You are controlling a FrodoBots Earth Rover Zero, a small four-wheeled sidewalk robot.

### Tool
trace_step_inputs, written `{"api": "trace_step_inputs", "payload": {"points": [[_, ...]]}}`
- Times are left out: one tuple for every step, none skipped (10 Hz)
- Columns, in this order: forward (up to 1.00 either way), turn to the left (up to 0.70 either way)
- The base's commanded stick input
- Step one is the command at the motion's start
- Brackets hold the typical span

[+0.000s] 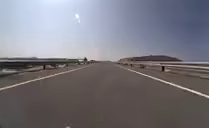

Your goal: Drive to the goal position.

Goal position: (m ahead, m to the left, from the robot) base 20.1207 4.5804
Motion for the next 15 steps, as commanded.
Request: {"api": "trace_step_inputs", "payload": {"points": [[1.0, 0.0], [1.0, 0.0], [1.0, 0.0], [1.0, 0.0], [1.0, 0.0], [1.0, 0.0], [1.0, 0.0], [1.0, 0.0], [1.0, 0.0], [1.0, 0.0], [1.0, 0.21], [1.0, 0.08], [1.0, 0.0], [1.0, 0.0], [1.0, 0.0]]}}
